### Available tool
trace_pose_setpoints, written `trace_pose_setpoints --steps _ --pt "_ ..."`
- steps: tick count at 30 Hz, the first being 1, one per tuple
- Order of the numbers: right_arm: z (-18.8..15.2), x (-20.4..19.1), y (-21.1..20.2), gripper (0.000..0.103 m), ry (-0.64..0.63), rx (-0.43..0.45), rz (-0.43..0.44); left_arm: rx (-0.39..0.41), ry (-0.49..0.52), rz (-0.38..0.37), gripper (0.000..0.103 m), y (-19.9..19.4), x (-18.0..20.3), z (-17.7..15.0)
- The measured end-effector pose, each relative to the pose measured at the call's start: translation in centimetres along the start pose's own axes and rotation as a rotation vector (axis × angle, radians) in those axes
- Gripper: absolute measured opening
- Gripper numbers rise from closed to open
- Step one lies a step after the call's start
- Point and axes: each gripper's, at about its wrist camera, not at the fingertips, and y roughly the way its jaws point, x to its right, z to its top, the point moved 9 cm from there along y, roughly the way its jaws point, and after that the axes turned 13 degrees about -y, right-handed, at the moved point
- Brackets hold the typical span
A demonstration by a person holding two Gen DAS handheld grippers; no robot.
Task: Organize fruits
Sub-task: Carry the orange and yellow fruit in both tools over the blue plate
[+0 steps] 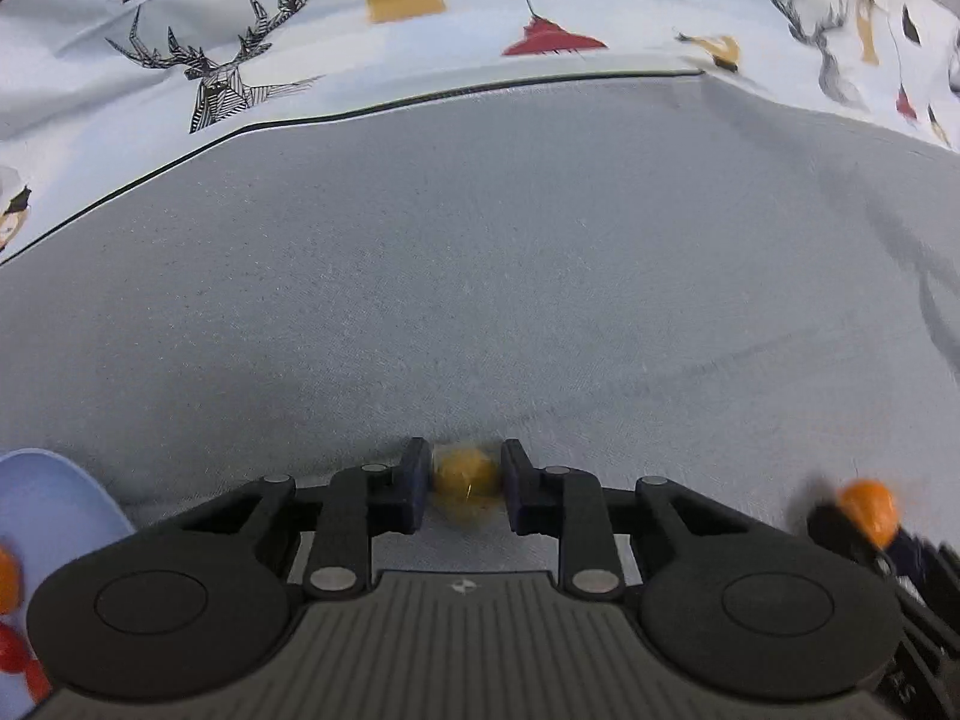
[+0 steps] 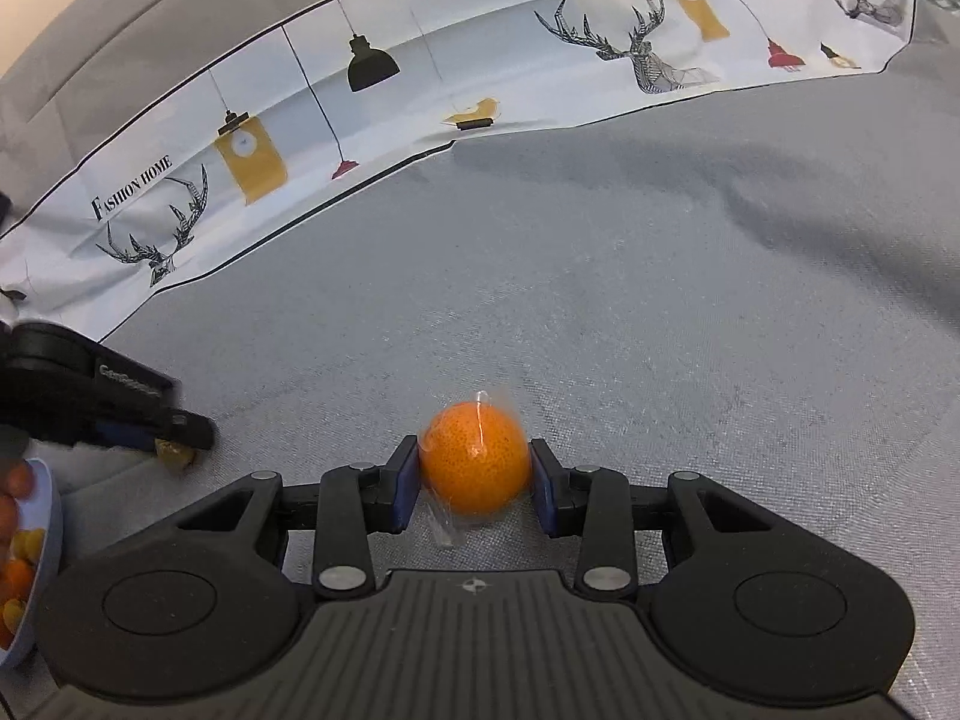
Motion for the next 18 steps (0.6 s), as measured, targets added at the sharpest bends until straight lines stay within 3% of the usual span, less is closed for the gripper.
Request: trace_pose_setpoints --steps 4,9,11,15,18 --pt "0.2 -0.5 -0.2 0.039 -0.018 0.015 0.02 0.025 0.012 0.012 0.028 -3.1 -0.1 -0.6" --pt "1.5 -1.9 -3.4 0.039 -0.093 0.081 0.022 0.085 -0.006 0.041 0.028 -10.8 -1.7 -1.7" --pt "2.0 -2.9 -5.6 0.039 -0.1 0.094 0.048 0.118 -0.008 0.04 0.028 -14.4 -2.4 -2.7" --pt "2.1 -5.4 -11.3 0.039 -0.113 0.097 0.11 0.166 -0.068 -0.052 0.028 -21.6 -4.9 -5.3" --pt "1.6 -8.2 -16.5 0.039 -0.148 0.115 0.189 0.203 -0.107 -0.04 0.028 -26.1 -7.3 -7.7"
